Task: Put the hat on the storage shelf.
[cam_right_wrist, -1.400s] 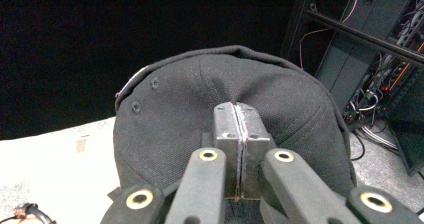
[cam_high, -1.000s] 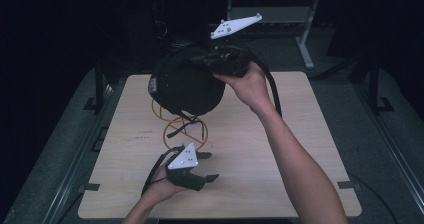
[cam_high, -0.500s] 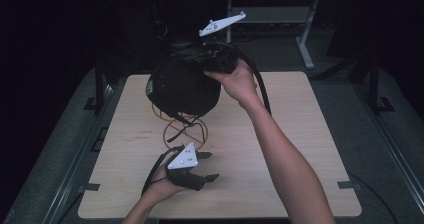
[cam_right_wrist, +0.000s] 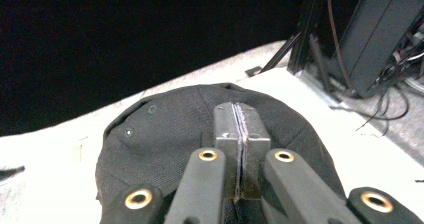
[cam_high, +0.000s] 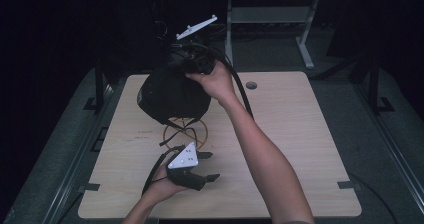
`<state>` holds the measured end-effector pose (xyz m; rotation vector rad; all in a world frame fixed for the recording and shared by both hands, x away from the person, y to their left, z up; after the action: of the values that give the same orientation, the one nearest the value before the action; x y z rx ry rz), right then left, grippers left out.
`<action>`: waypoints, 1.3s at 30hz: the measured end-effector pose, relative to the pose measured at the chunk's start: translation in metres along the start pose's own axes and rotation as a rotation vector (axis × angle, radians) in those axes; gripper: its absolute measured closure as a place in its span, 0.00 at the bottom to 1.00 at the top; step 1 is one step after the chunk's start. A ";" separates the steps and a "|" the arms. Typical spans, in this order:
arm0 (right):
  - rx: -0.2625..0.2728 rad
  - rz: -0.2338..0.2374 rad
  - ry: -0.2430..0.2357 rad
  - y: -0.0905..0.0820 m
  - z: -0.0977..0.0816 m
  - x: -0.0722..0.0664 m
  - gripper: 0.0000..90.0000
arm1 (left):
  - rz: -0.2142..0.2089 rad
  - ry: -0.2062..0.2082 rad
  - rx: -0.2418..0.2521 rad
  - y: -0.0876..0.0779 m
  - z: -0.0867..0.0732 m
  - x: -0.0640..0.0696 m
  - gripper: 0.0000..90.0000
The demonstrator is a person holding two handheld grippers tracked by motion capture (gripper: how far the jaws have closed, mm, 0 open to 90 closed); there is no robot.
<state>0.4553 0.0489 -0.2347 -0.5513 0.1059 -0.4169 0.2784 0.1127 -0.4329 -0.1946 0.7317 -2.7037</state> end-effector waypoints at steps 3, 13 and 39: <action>-0.007 0.062 0.057 0.010 -0.003 -0.001 0.73 | 0.001 0.000 -0.004 0.000 0.000 -0.001 0.35; 0.015 0.056 0.076 -0.008 -0.013 0.010 0.52 | 0.003 -0.012 -0.006 -0.001 0.000 -0.001 0.34; 0.070 -0.005 0.161 -0.078 -0.065 0.030 0.31 | 0.032 -0.059 0.019 -0.006 -0.001 -0.008 0.28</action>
<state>0.4417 -0.0551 -0.2482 -0.4486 0.2437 -0.4676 0.2838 0.1209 -0.4308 -0.2544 0.6865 -2.6615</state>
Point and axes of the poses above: each handheld gripper's, and its own axes: y roughly forward along the jaws, z roughly out of its top, x roughly to its right, the point moved 3 cm from there along y, roughly forward along the jaws, and after that the axes turned 7 degrees about -y, right-handed, at the moved point
